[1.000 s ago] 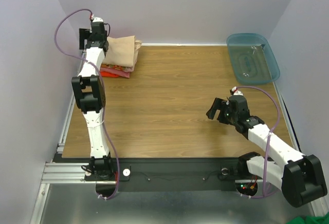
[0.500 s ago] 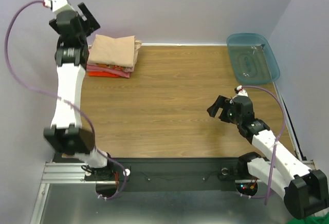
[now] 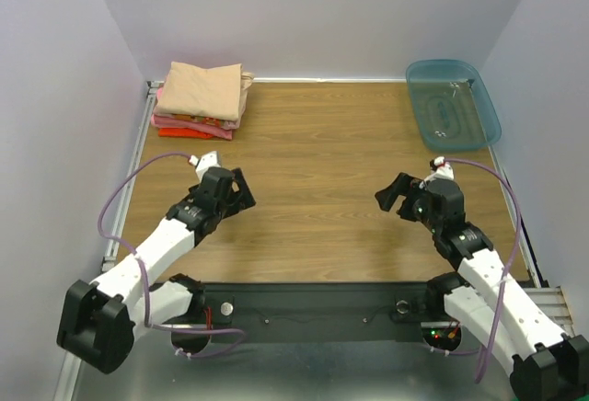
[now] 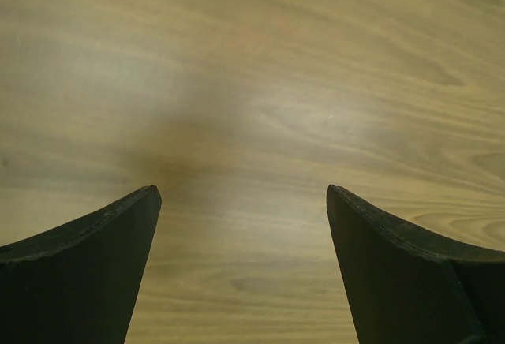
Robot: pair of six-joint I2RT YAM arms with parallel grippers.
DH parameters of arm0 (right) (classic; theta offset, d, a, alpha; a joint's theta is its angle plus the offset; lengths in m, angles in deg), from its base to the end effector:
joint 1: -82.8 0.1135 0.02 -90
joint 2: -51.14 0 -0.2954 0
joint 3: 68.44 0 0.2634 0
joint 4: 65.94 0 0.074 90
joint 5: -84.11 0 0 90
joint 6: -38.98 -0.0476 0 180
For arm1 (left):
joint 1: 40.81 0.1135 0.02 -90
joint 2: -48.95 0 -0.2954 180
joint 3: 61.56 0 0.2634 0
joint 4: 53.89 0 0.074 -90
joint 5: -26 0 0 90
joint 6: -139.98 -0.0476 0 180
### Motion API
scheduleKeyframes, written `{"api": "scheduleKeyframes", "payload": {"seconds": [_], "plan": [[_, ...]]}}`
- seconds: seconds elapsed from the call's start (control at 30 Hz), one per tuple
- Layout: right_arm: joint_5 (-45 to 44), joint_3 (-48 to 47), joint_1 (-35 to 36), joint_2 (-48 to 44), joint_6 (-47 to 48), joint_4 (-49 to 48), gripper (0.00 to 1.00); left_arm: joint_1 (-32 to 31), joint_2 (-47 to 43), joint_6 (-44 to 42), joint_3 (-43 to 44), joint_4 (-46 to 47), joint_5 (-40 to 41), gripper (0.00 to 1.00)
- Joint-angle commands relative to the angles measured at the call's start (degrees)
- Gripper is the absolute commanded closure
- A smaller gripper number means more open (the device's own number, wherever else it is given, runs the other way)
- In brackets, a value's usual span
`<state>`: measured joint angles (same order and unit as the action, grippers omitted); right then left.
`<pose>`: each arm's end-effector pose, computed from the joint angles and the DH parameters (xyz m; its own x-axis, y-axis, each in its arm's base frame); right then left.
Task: Fold and stack the t-shirts
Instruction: Neatly place the folded tshirt to the corner
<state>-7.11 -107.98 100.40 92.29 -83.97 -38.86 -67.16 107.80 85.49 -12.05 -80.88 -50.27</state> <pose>0.1600 0.0497 0.2421 -0.5387 0.3996 -0.7417 0.0102 0.8834 0.4686 0.2057 -0.0893 0.2523 -0.5831 -0.3409 -0.7375 -0.0969 0.9304 -0.3535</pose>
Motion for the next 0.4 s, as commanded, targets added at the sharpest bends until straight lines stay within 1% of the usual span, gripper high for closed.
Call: {"api": "scheduleKeyframes", "payload": {"seconds": [0.0, 0.07, 0.23, 0.37], "plan": [[-2.3, 1.4, -0.2, -3.5, 0.3, -0.4, 0.0, 0.2, -8.0, 6.8, -3.2, 2.1, 3.3, 0.02], [-1.9, 1.4, -0.2, -4.5, 0.5, -0.2, 0.0, 0.2, -9.2, 7.3, -4.3, 1.8, 4.1, 0.02], [-1.2, 2.6, -0.2, -5.5, -0.1, 0.1, 0.0, 0.2, -9.7, 6.8, -3.2, 1.9, 4.4, 0.01], [-1.9, 3.6, -0.2, -6.0, -1.1, 0.4, 0.0, 0.2, -6.1, 6.1, -1.1, 1.0, 5.2, 0.02]]}}
